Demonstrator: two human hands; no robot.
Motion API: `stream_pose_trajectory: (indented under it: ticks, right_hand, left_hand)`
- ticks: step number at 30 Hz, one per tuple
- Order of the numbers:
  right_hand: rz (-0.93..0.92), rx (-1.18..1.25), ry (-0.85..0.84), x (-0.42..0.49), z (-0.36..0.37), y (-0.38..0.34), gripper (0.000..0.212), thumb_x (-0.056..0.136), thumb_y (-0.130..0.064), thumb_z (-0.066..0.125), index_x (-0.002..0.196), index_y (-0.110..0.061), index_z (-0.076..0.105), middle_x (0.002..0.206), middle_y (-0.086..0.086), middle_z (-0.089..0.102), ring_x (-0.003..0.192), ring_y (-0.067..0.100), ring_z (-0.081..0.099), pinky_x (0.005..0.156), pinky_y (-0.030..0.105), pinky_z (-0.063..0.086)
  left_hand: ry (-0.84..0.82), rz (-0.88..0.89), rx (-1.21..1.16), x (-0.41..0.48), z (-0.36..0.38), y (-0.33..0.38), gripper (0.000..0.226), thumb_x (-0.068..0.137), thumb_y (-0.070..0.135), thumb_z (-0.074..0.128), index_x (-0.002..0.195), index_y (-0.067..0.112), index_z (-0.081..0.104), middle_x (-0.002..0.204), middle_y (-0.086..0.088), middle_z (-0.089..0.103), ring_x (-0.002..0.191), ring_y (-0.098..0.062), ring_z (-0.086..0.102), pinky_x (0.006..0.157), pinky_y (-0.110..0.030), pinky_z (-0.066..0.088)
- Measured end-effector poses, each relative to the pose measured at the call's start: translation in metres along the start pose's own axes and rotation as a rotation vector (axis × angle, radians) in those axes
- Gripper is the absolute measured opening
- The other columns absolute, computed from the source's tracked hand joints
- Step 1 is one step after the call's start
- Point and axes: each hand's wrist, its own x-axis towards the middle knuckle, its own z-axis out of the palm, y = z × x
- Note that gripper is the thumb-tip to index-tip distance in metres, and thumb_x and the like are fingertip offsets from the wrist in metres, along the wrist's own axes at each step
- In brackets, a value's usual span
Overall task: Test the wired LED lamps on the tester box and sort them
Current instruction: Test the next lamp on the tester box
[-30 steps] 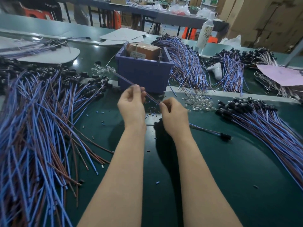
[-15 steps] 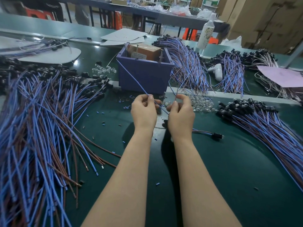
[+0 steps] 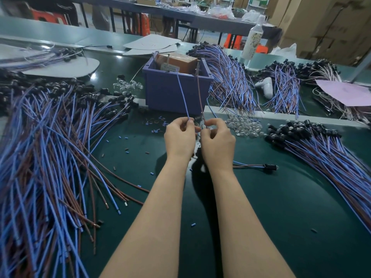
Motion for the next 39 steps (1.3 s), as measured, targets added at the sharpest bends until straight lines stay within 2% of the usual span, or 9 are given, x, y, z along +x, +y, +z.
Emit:
stream_pose_trajectory:
  ticks: [5, 10, 15, 18, 25, 30, 39]
  right_hand:
    - [0.006, -0.03, -0.004, 0.0007, 0.0001, 0.0013, 0.014, 0.086, -0.013, 0.051, 0.097, -0.015, 0.059, 0.073, 0.005, 0.064, 0.075, 0.026, 0.054, 0.061, 0.028, 0.028]
    - [0.01, -0.062, -0.006, 0.0017, -0.0007, 0.0013, 0.009, 0.086, -0.015, 0.052, 0.092, -0.015, 0.059, 0.08, 0.01, 0.068, 0.081, 0.029, 0.057, 0.066, 0.031, 0.034]
    - [0.002, -0.095, -0.019, 0.0013, -0.0013, 0.0007, 0.008, 0.086, -0.015, 0.051, 0.09, -0.015, 0.058, 0.081, 0.01, 0.068, 0.08, 0.029, 0.056, 0.06, 0.029, 0.023]
    - [0.007, -0.108, -0.027, 0.001, -0.0015, 0.0001, 0.009, 0.085, -0.015, 0.05, 0.09, -0.015, 0.058, 0.082, 0.01, 0.069, 0.081, 0.029, 0.056, 0.063, 0.031, 0.027]
    - [0.007, -0.092, -0.031, 0.0008, -0.0015, 0.0004, 0.01, 0.085, -0.014, 0.05, 0.091, -0.015, 0.058, 0.079, 0.01, 0.067, 0.077, 0.028, 0.055, 0.062, 0.03, 0.031]
    - [-0.001, -0.091, -0.024, 0.0008, -0.0012, 0.001, 0.009, 0.086, -0.014, 0.05, 0.091, -0.015, 0.058, 0.081, 0.009, 0.067, 0.074, 0.023, 0.05, 0.06, 0.027, 0.023]
    - [0.005, -0.086, -0.032, 0.0009, -0.0013, 0.0005, 0.009, 0.085, -0.015, 0.051, 0.09, -0.016, 0.058, 0.08, 0.01, 0.068, 0.078, 0.028, 0.057, 0.064, 0.029, 0.034]
  left_hand:
    - [0.024, 0.006, -0.008, -0.002, 0.0009, 0.0002, 0.013, 0.096, 0.01, 0.049, 0.097, 0.006, 0.061, 0.067, 0.004, 0.064, 0.065, -0.014, 0.061, 0.072, -0.028, 0.051]
    - [0.025, 0.056, 0.051, -0.0041, 0.0036, 0.0017, 0.009, 0.095, 0.011, 0.05, 0.089, 0.01, 0.057, 0.065, 0.007, 0.062, 0.072, -0.021, 0.063, 0.079, -0.036, 0.053]
    - [0.037, 0.039, 0.025, -0.003, 0.0023, 0.0006, 0.008, 0.095, 0.01, 0.05, 0.09, 0.009, 0.057, 0.066, 0.005, 0.063, 0.065, -0.016, 0.063, 0.076, -0.033, 0.054]
    - [0.028, 0.019, -0.005, -0.0017, 0.0015, 0.0004, 0.008, 0.095, 0.009, 0.05, 0.091, 0.007, 0.057, 0.067, 0.003, 0.064, 0.06, -0.013, 0.061, 0.076, -0.034, 0.055]
    - [0.005, -0.021, -0.016, -0.0013, 0.0, 0.0013, 0.011, 0.096, 0.01, 0.05, 0.097, 0.006, 0.06, 0.07, 0.001, 0.066, 0.063, -0.015, 0.061, 0.081, -0.039, 0.054]
    - [-0.016, -0.017, -0.003, -0.0021, -0.0012, 0.0033, 0.011, 0.096, 0.011, 0.049, 0.097, 0.01, 0.06, 0.072, 0.002, 0.065, 0.064, -0.013, 0.061, 0.08, -0.038, 0.054]
    - [-0.03, -0.033, -0.003, -0.0034, -0.0021, 0.0058, 0.013, 0.096, 0.011, 0.049, 0.09, 0.014, 0.06, 0.073, -0.001, 0.066, 0.072, -0.021, 0.062, 0.086, -0.046, 0.054]
